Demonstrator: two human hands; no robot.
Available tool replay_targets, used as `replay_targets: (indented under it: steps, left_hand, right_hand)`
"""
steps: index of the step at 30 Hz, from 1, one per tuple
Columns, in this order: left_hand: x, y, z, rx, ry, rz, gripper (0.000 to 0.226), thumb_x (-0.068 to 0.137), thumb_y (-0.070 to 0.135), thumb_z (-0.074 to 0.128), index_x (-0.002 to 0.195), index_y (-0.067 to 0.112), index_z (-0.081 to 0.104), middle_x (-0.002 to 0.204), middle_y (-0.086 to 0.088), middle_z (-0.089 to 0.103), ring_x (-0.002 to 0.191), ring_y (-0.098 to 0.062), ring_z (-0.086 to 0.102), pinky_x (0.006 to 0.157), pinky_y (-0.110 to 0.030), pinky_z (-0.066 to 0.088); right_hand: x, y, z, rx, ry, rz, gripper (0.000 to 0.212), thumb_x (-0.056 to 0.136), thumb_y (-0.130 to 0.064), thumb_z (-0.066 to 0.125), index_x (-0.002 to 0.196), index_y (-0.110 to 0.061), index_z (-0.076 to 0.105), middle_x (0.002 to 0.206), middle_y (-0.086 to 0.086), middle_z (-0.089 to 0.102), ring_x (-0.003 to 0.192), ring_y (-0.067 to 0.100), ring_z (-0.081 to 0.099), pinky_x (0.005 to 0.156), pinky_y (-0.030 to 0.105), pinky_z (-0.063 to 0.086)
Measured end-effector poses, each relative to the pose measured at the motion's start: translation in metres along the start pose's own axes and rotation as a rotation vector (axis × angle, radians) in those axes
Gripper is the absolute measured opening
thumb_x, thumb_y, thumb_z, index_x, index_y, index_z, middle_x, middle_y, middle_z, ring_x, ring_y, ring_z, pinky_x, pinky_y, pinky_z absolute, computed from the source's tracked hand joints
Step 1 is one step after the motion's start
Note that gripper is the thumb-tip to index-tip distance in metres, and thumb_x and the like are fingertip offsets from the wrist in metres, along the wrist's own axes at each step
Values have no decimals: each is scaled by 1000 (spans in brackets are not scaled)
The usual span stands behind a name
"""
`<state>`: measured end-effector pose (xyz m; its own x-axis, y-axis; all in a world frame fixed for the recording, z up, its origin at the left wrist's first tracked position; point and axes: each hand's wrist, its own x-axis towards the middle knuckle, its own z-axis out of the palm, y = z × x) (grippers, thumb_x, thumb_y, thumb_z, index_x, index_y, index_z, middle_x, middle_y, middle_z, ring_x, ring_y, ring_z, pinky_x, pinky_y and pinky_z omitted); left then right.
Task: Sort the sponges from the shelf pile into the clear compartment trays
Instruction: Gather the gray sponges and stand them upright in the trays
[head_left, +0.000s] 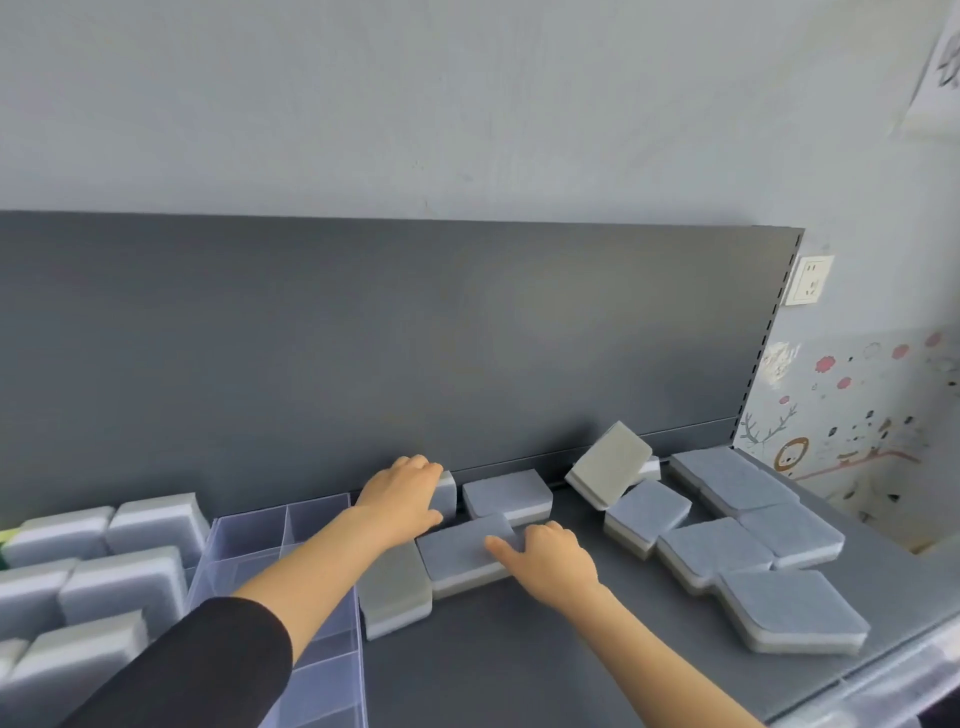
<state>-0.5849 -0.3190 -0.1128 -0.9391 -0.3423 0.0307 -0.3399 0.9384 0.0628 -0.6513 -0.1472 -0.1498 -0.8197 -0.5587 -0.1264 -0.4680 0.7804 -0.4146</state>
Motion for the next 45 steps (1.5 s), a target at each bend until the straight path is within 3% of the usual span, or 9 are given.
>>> replay_targets:
  steps: [8,16,21,23,26,30,36,39,45]
  left_hand:
    - [10,0,9,114,39,8,32,86,26,60,111,10,50,119,-7,46,112,-25,44,87,-32,39]
    - [10,8,4,108,101,43,27,87,25,56,110,10,54,117,-6,47,110,-24,44,88,-32,39]
    - [1,13,-15,11,161,43,41,87,31,57,124,15,50,125,-3,47,117,-22,42,94,-32,37]
    - [-5,15,-24,-42,176,38,42,87,30,57,125,14,48,126,-2,49,117,-22,43,95,-32,37]
    - [-17,21,-35,-138,221,30,38,87,28,57,121,14,48,123,-2,53,115,-22,45,93,-32,37]
    - [-39,32,-52,-255,305,43,29,87,26,59,111,12,49,112,-3,56,106,-23,49,87,-35,42]
    - [-82,50,-75,-396,419,87,22,87,21,60,94,17,40,93,0,49,87,-20,44,71,-31,37]
    - [-108,53,-79,-446,452,77,22,88,18,60,99,16,42,91,1,47,84,-20,46,70,-30,37]
    - [-164,46,-80,-502,491,53,42,89,16,58,128,17,40,105,5,49,93,-18,50,79,-27,39]
  right_hand:
    - [13,-9,11,73,4,13,50,84,-58,49,62,-21,24,94,1,41,90,20,36,81,32,36]
    - [5,7,5,437,-25,-31,32,82,-30,66,82,-15,38,78,-6,42,68,8,40,56,20,34]
    - [-13,28,-11,582,-1,-64,31,80,-23,69,97,-10,47,97,2,59,86,16,57,72,25,46]
    - [-22,35,-21,580,31,-84,29,80,-23,69,92,-11,45,87,-1,53,76,13,51,65,22,42]
    - [-36,43,-35,587,84,-108,30,81,-23,68,92,-10,44,83,-1,47,71,11,42,62,22,36]
    - [-57,50,-49,603,112,-132,27,82,-24,67,90,-16,43,84,-4,52,72,9,46,62,21,39]
    - [-95,55,-63,615,168,-164,30,83,-23,66,100,-8,47,101,11,62,82,16,54,66,25,42]
    - [-115,52,-66,625,206,-203,26,84,-22,65,98,-11,47,98,9,62,80,16,53,63,23,41]
    - [-151,34,-55,661,203,-299,20,86,-21,63,95,-17,46,85,-1,56,74,11,50,59,19,37]
